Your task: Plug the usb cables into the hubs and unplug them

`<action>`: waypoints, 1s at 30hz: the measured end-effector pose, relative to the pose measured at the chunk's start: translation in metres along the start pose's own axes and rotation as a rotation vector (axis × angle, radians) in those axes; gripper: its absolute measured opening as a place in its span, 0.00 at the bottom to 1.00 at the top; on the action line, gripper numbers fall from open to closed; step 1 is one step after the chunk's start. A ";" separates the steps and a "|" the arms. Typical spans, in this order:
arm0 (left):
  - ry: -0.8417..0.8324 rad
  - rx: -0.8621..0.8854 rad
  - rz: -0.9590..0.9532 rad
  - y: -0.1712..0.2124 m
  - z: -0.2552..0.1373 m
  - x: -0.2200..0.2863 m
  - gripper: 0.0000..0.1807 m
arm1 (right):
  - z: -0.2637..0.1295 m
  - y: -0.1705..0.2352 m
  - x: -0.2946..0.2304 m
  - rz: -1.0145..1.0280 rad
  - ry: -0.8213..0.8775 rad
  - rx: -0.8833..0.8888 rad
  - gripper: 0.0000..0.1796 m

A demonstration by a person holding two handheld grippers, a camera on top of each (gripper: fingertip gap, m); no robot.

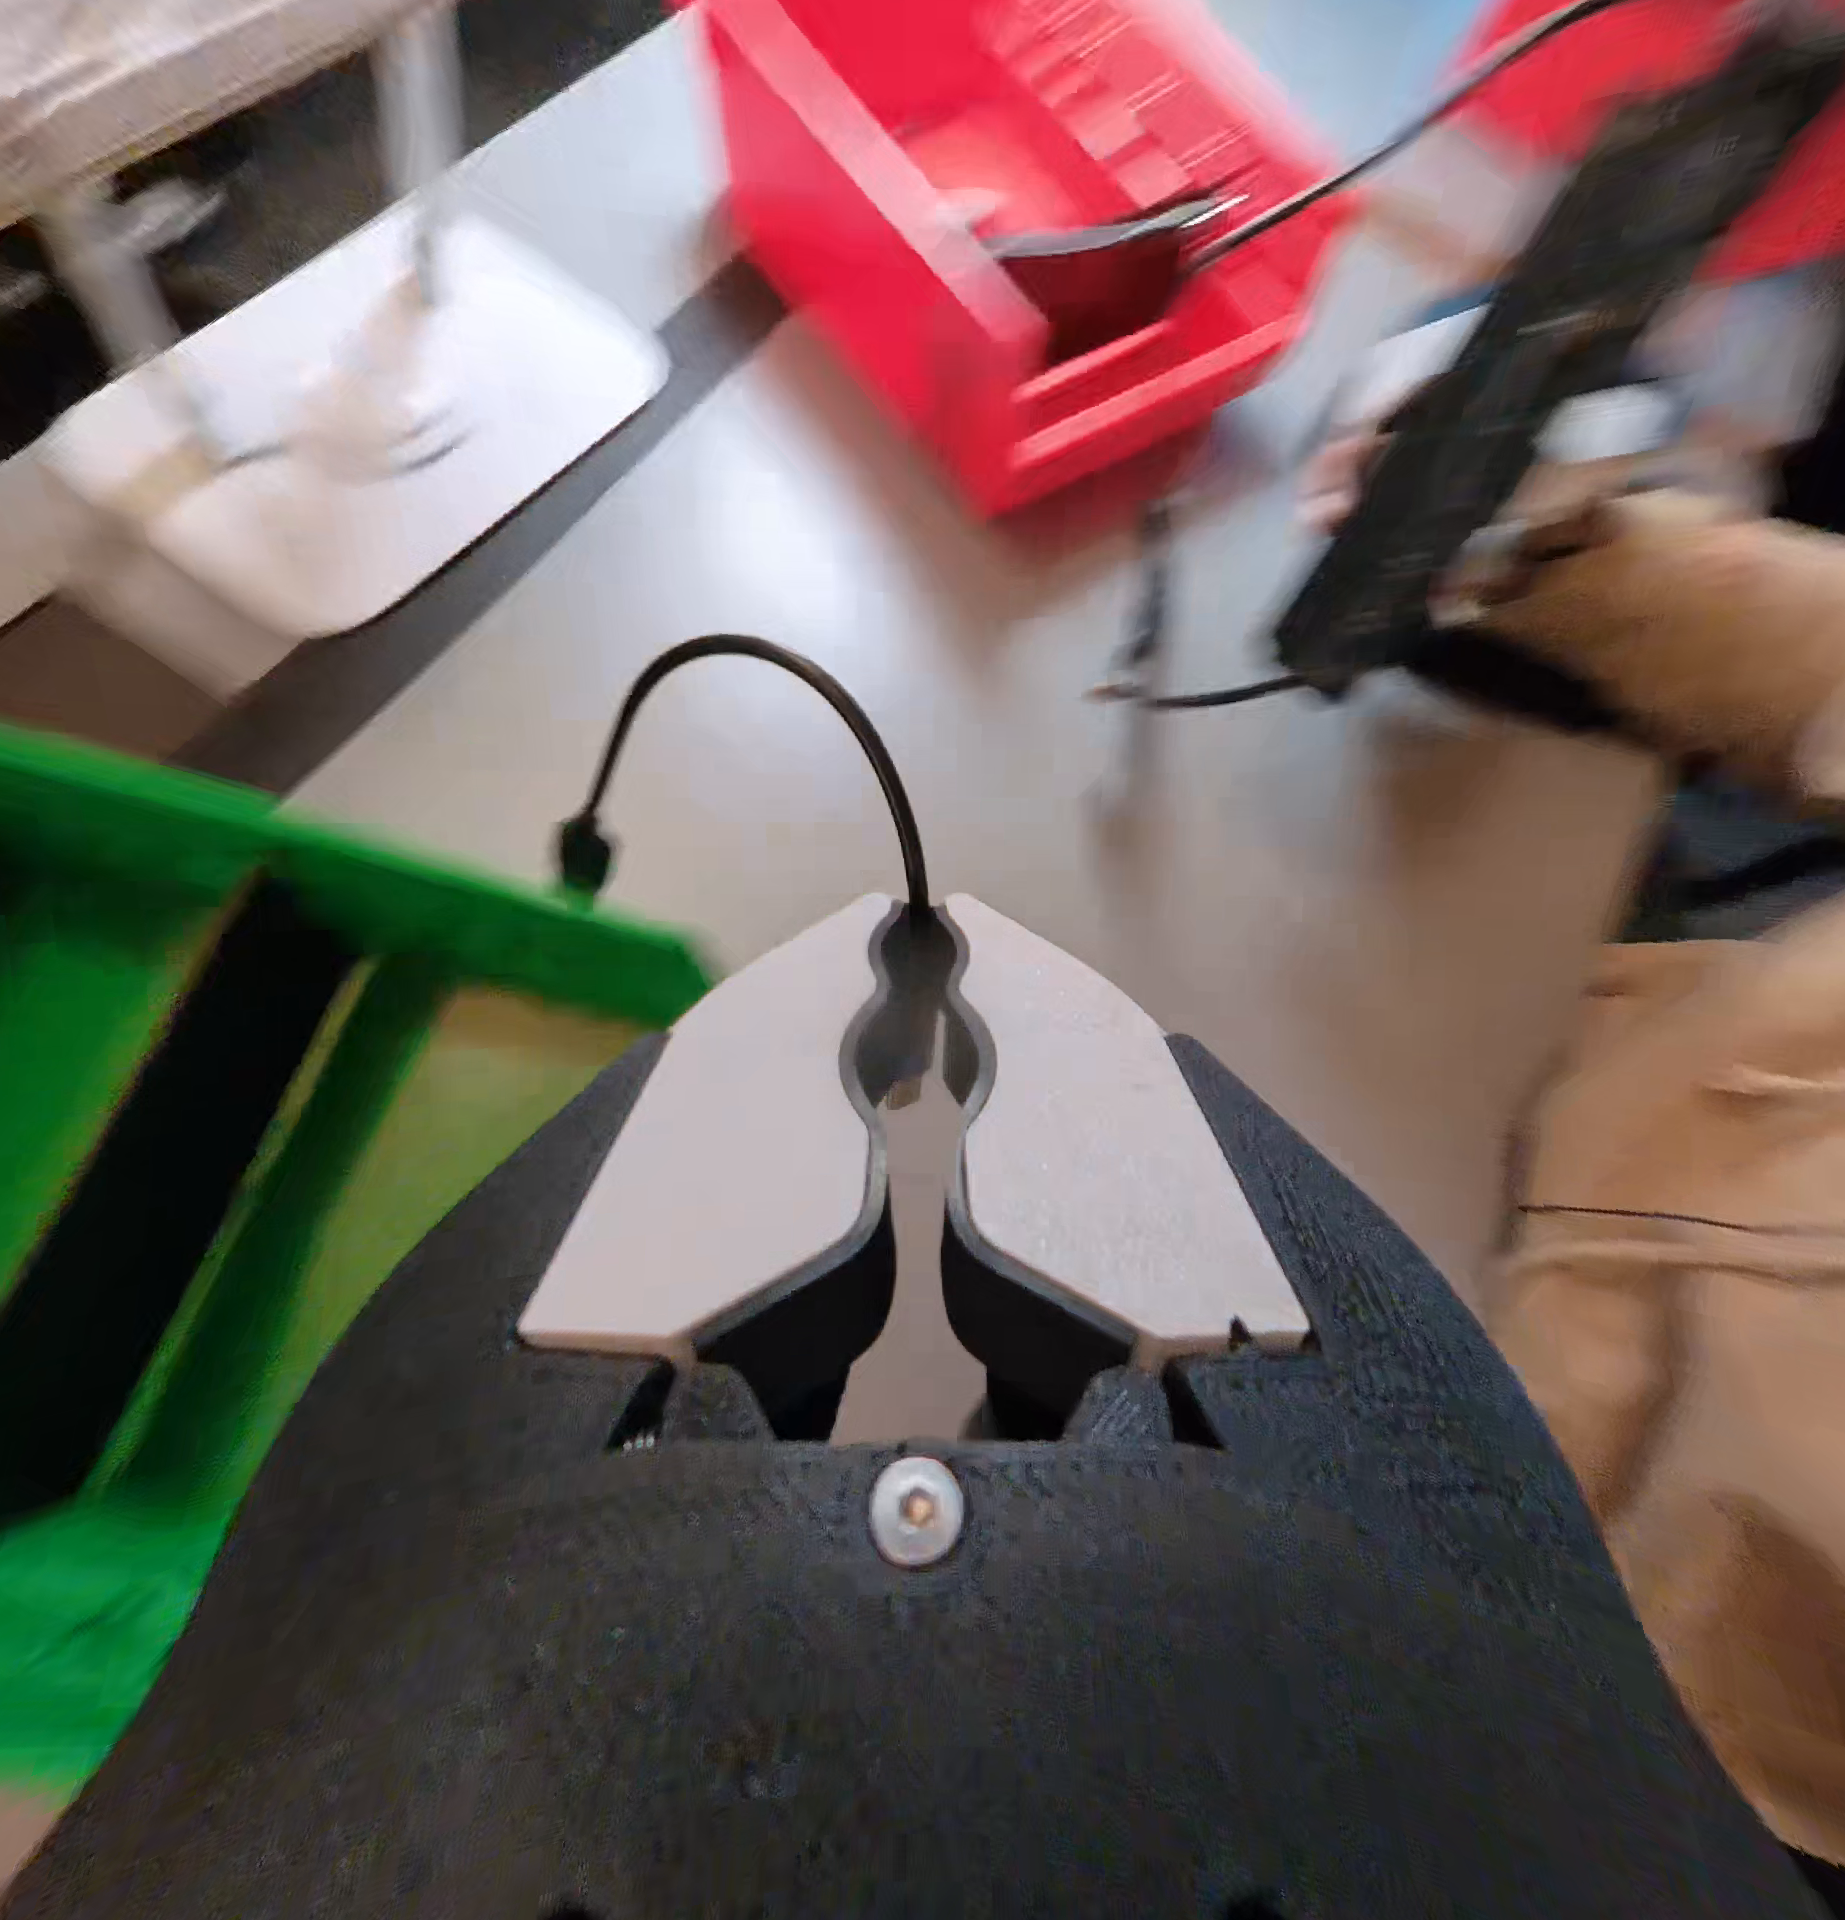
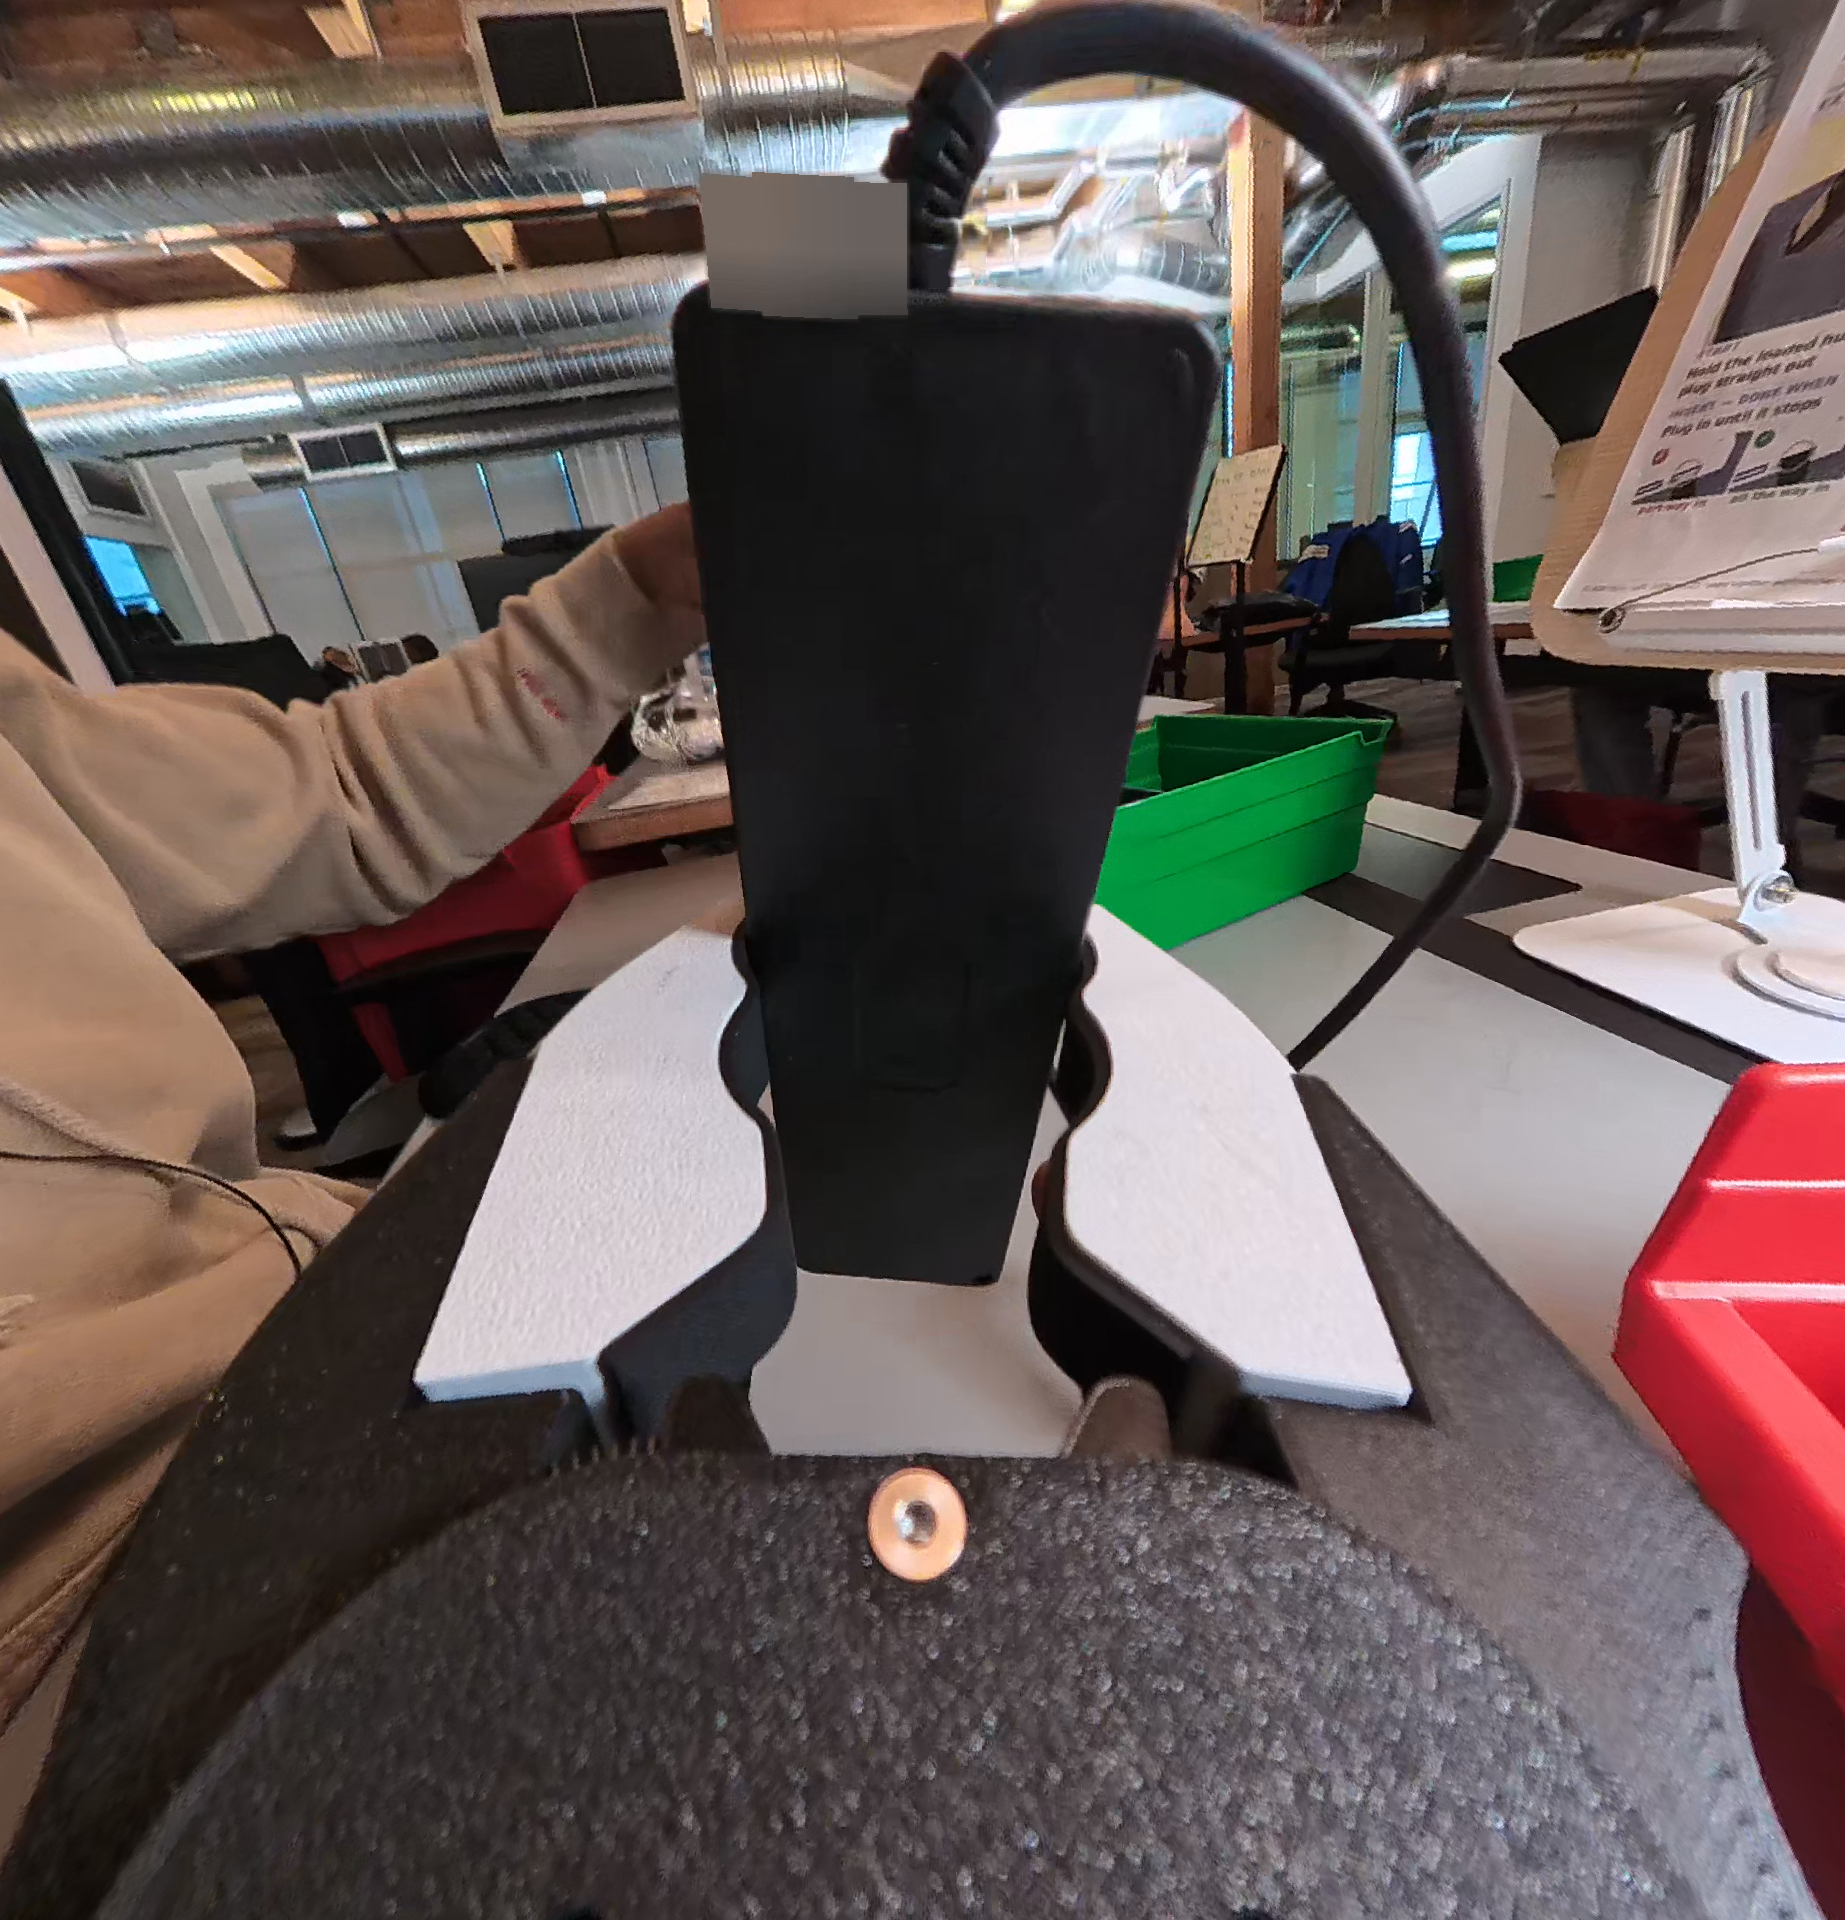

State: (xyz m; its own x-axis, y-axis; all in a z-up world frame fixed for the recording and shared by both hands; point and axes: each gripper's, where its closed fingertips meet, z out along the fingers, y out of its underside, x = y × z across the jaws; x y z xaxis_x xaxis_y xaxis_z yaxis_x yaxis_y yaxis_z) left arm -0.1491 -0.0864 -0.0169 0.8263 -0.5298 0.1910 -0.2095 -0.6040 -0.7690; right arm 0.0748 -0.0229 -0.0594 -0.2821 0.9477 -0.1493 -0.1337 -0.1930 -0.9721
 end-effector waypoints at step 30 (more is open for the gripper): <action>0.269 -0.400 0.629 0.138 0.143 0.085 0.14 | -0.012 -0.007 0.016 0.019 0.058 0.042 0.30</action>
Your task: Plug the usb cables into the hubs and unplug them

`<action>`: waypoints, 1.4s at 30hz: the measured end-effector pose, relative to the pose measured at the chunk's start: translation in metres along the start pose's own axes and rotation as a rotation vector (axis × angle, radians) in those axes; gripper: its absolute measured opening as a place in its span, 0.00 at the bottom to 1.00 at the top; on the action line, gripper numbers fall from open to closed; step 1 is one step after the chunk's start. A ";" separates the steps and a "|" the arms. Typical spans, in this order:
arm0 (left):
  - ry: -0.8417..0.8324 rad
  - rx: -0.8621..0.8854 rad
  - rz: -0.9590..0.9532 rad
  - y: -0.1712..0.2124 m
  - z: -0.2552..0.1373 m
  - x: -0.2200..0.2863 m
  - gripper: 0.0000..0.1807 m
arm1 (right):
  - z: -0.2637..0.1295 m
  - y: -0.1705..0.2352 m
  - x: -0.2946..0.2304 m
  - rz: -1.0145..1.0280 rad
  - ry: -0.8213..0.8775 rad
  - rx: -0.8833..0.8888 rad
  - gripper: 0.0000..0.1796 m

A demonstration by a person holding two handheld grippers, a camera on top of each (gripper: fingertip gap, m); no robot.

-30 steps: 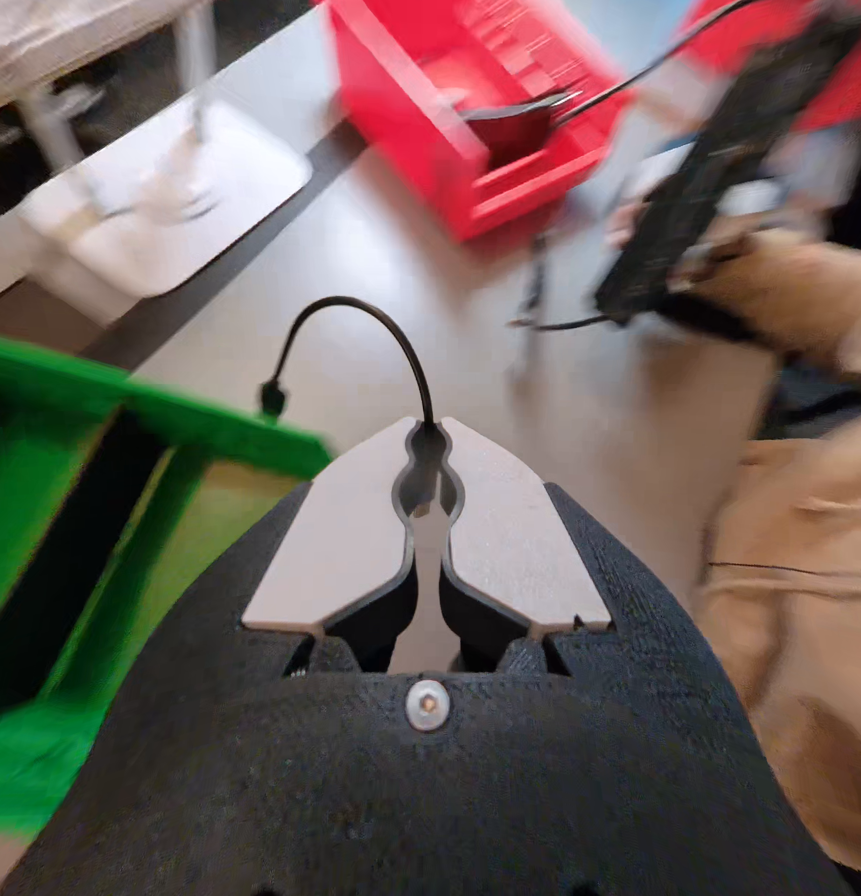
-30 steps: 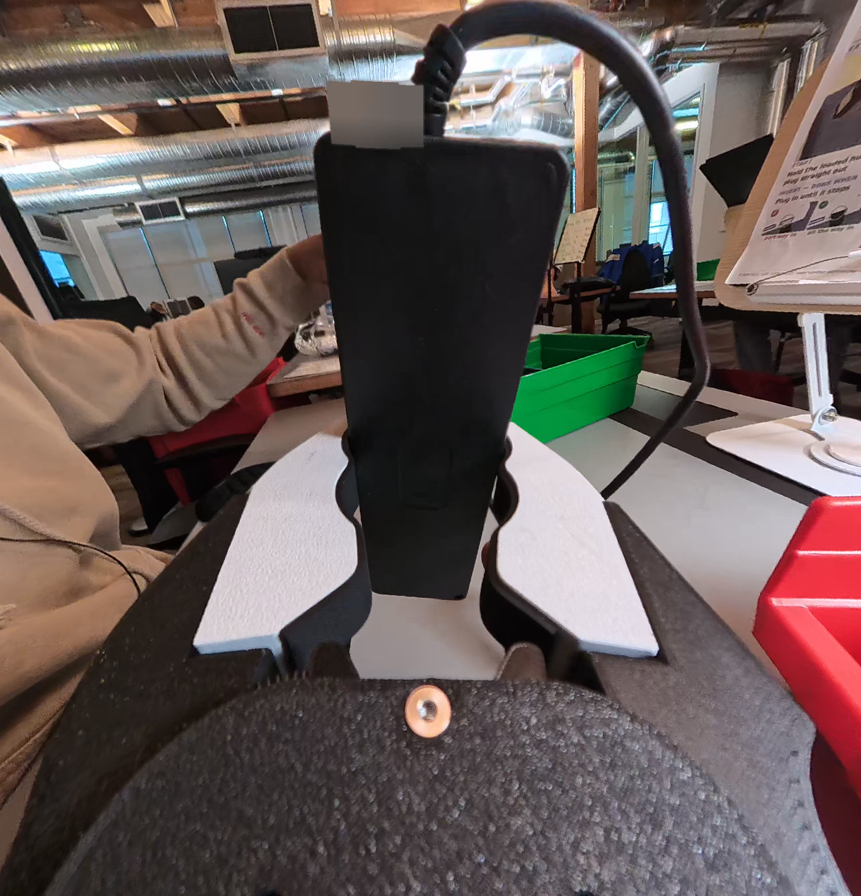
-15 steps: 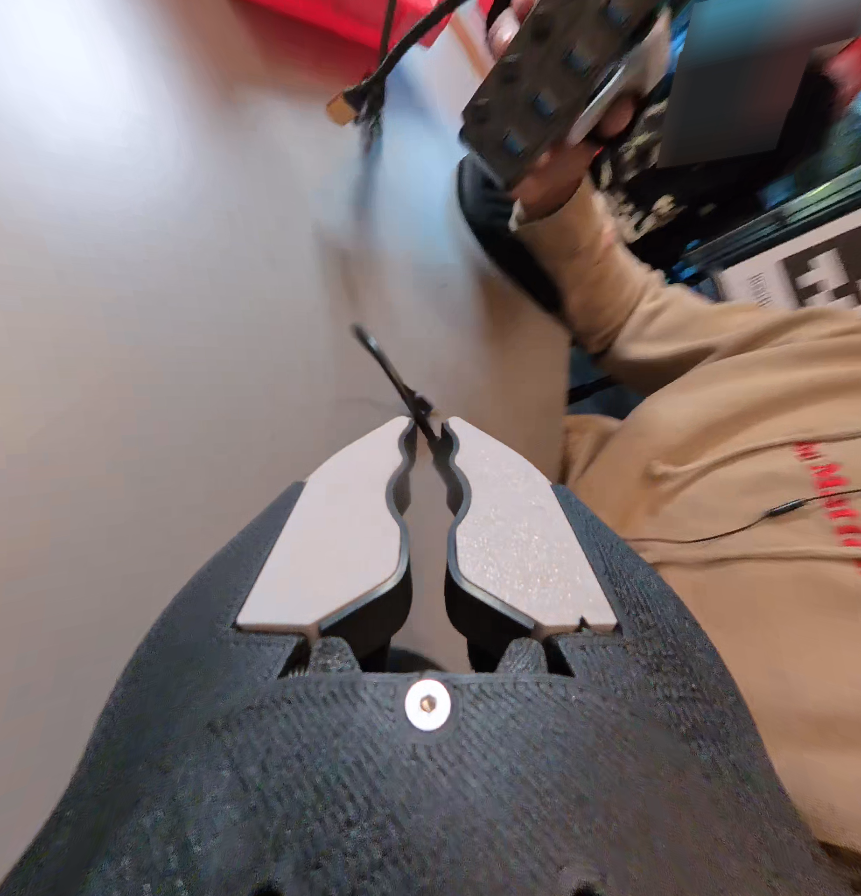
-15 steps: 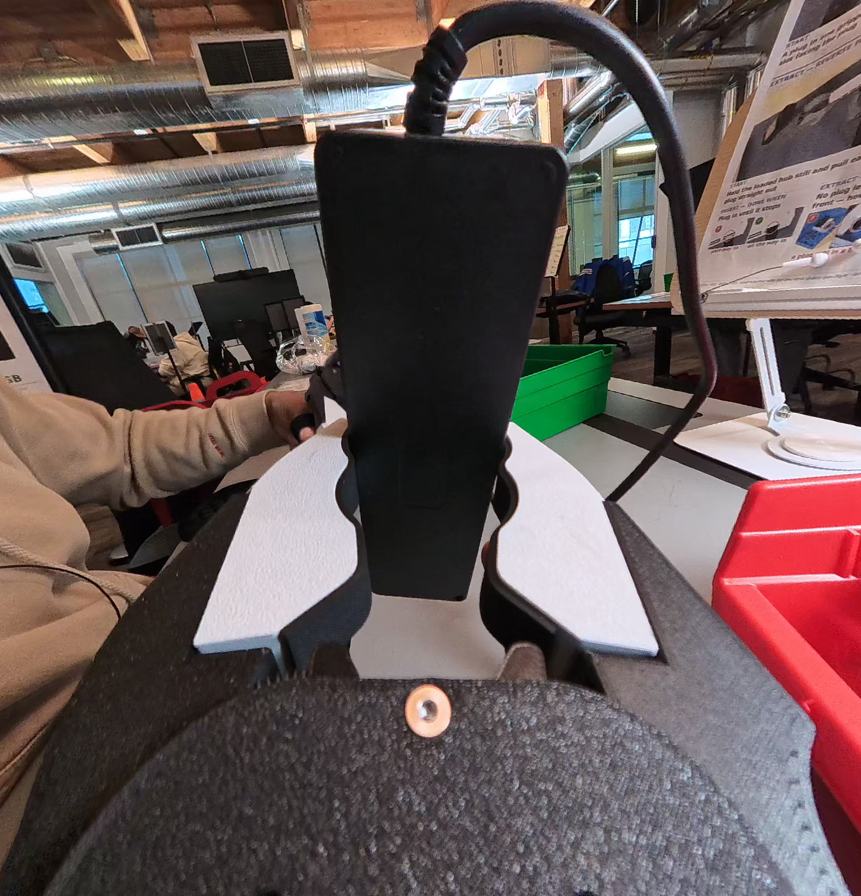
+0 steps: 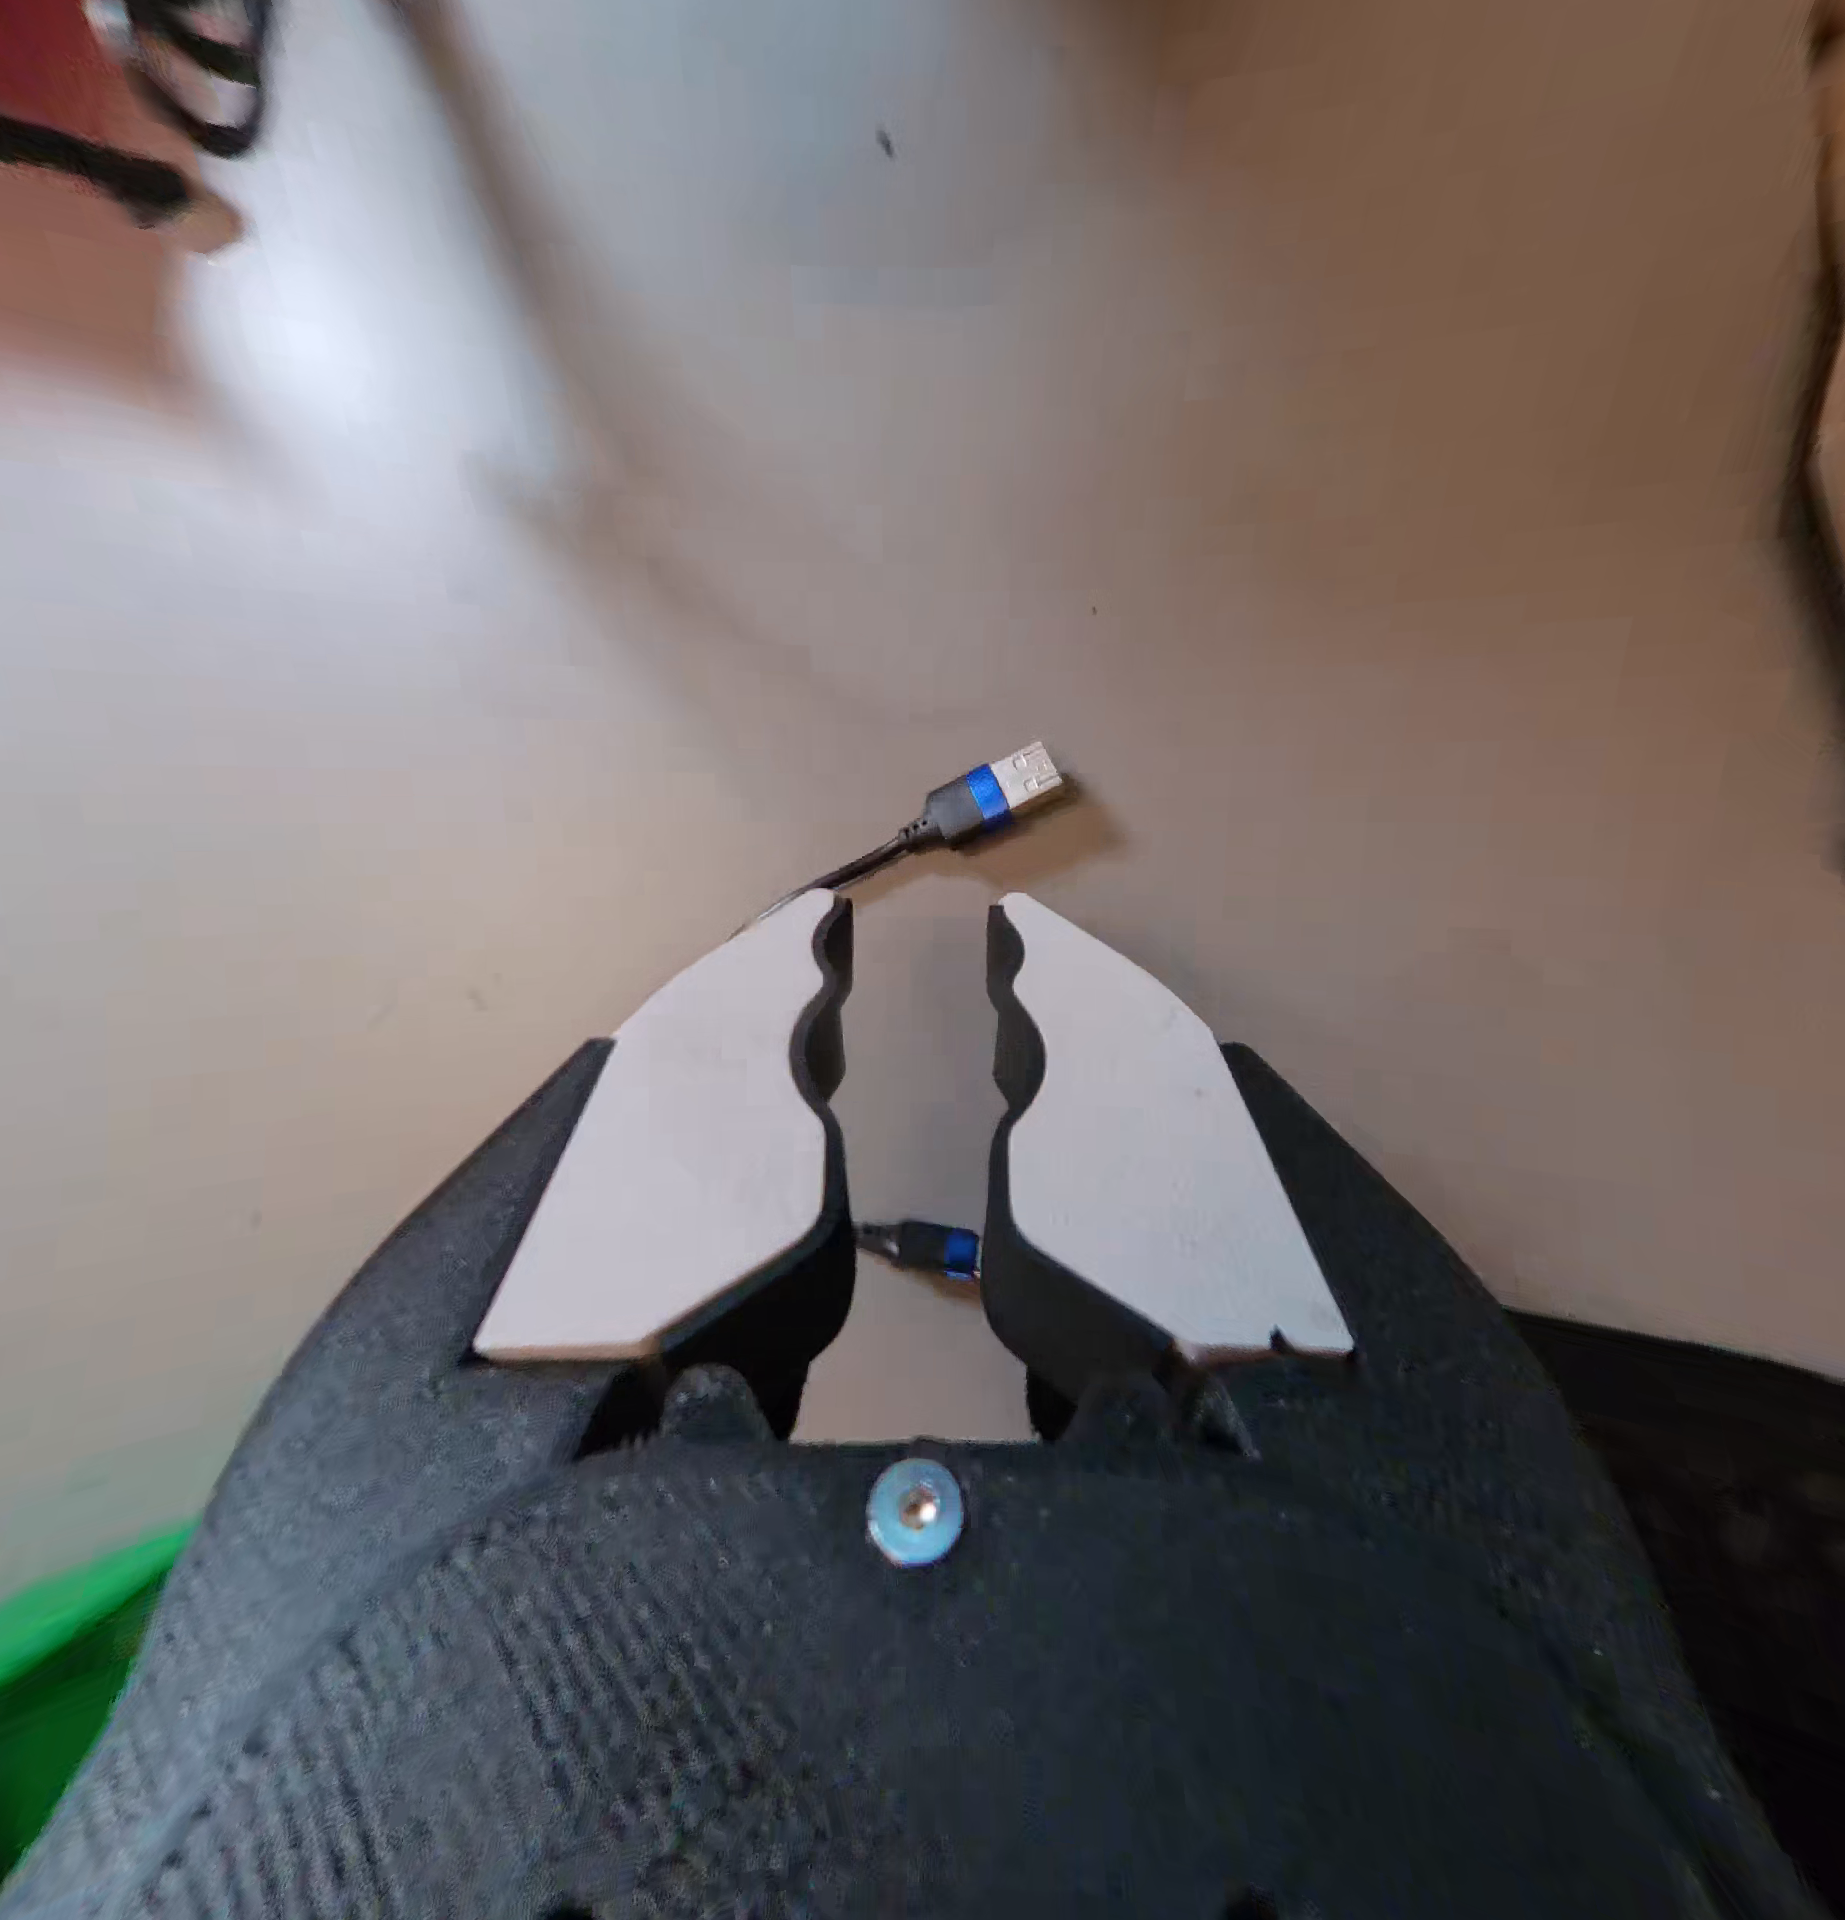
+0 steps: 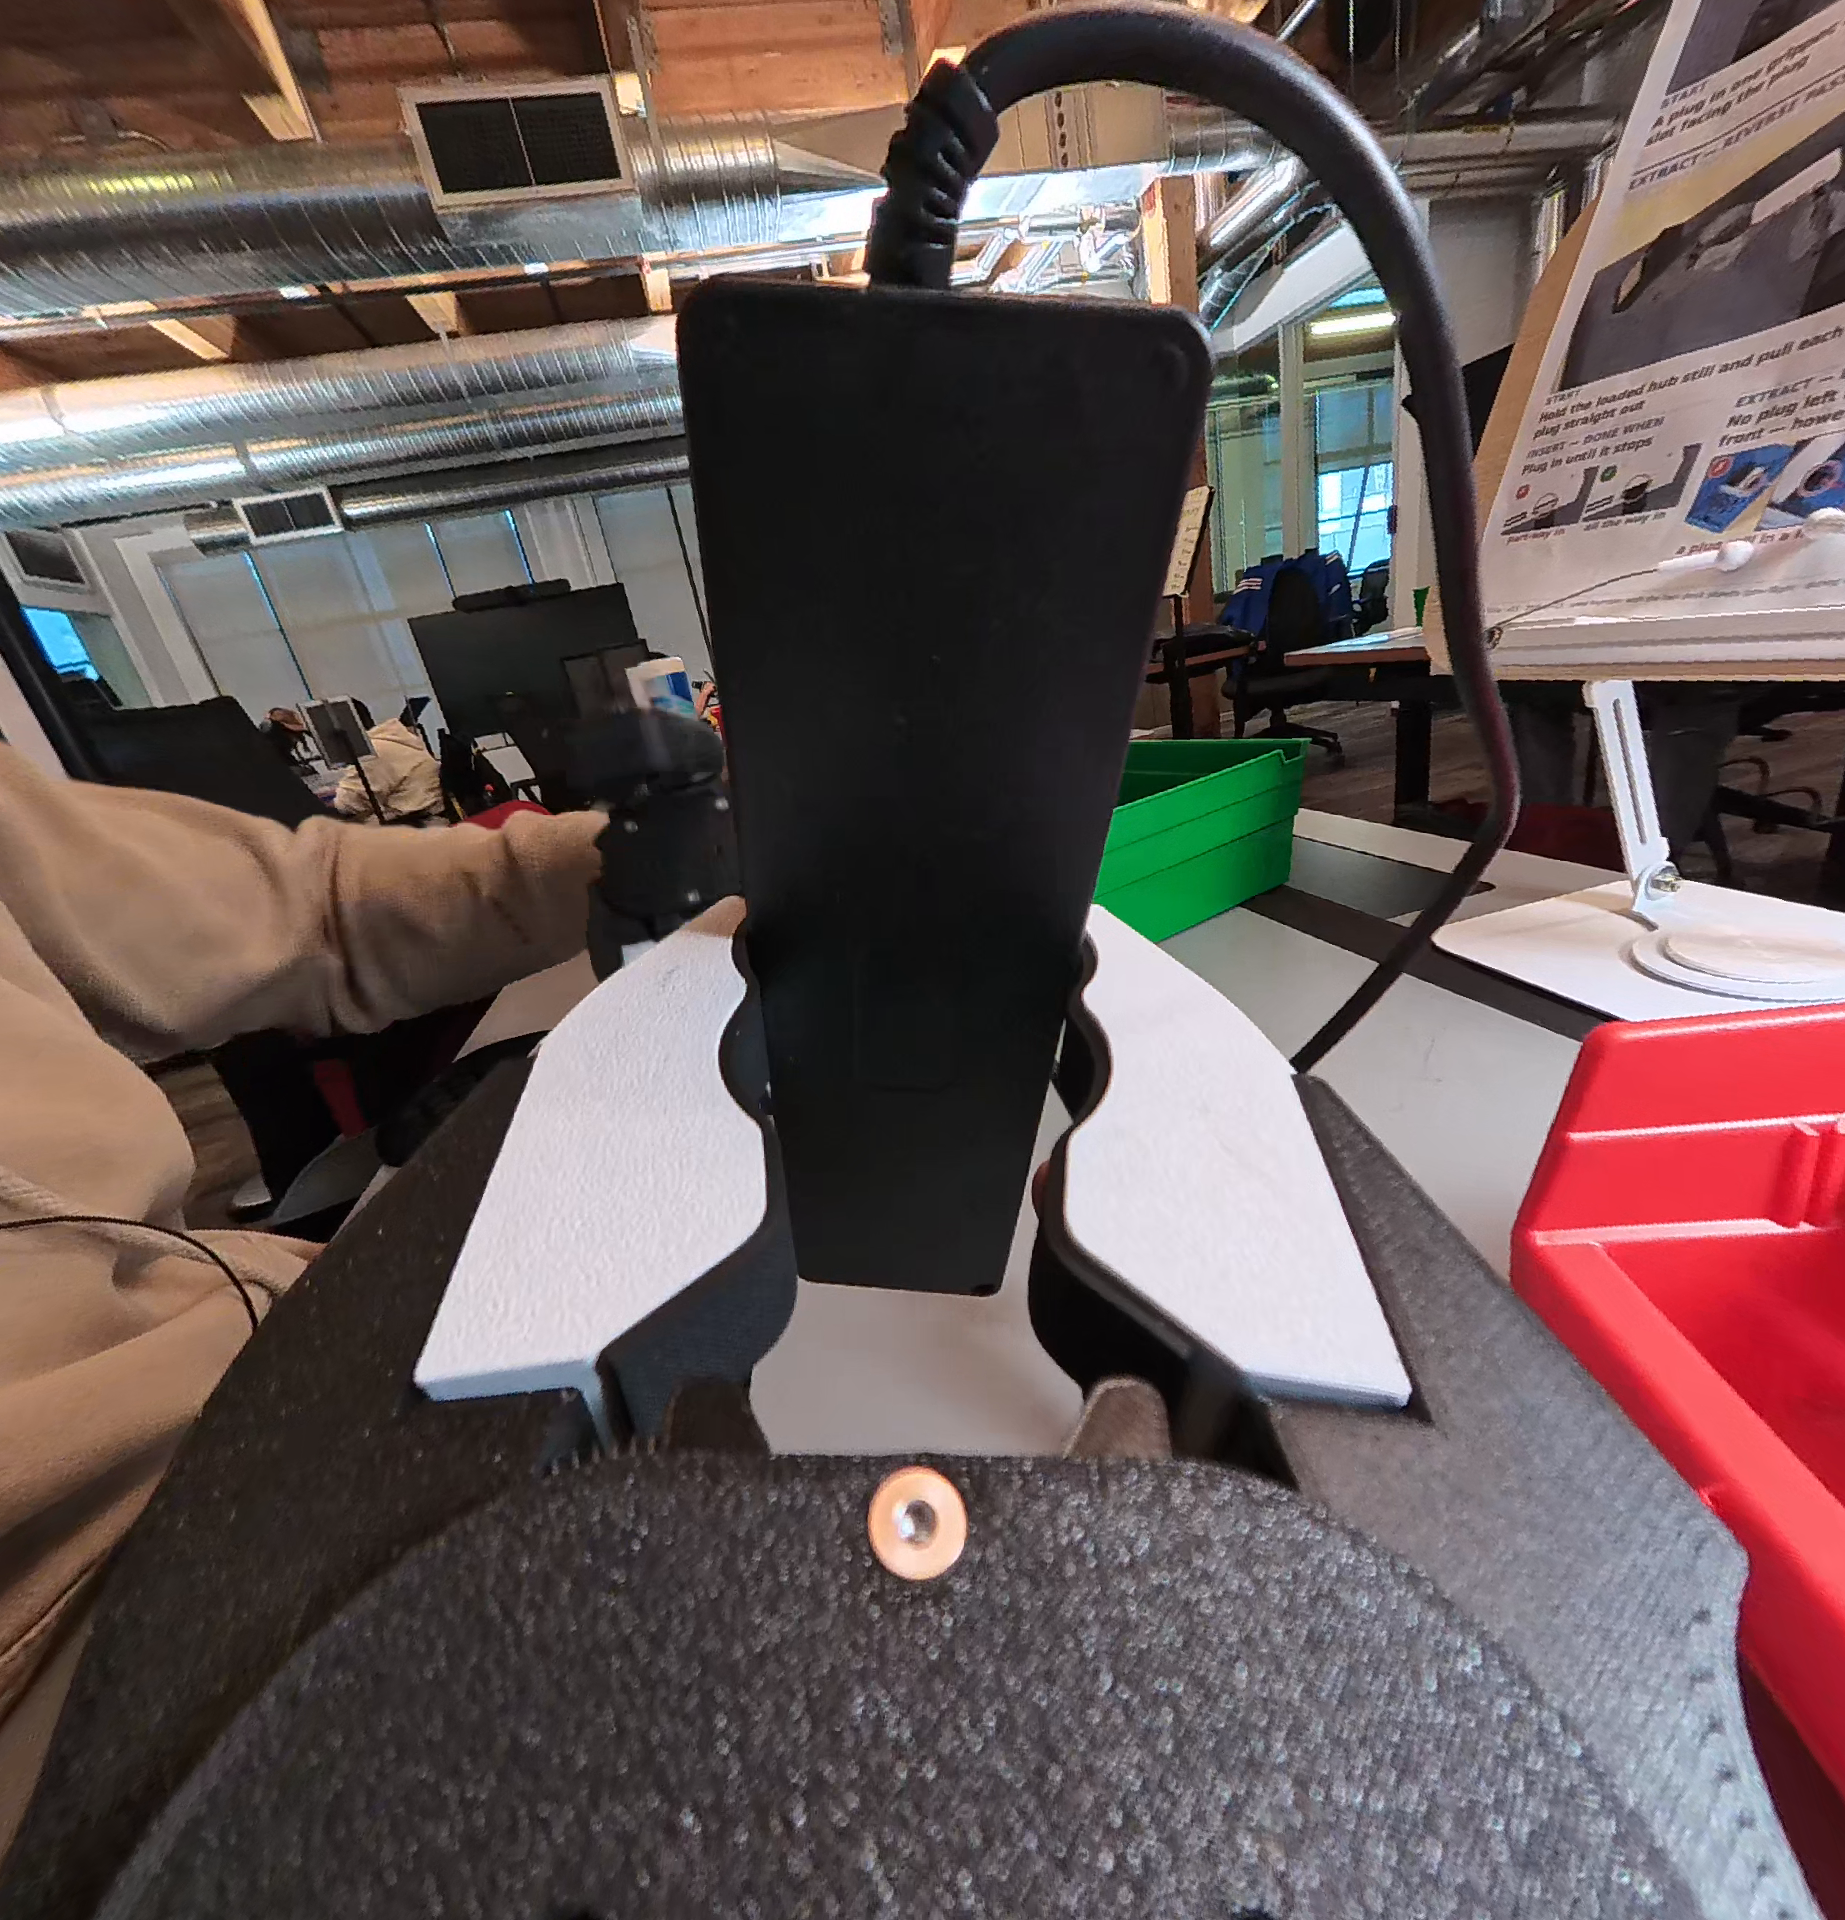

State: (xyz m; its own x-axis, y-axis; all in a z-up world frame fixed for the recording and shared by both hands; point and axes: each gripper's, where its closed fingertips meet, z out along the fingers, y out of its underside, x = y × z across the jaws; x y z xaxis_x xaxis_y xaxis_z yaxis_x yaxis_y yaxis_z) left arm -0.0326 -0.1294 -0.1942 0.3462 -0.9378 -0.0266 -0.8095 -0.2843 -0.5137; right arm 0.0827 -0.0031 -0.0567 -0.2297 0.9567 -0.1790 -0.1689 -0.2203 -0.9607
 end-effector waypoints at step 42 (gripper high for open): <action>-0.121 0.217 -0.290 -0.027 0.048 -0.019 0.10 | -0.005 0.001 -0.020 0.080 -0.200 0.010 0.30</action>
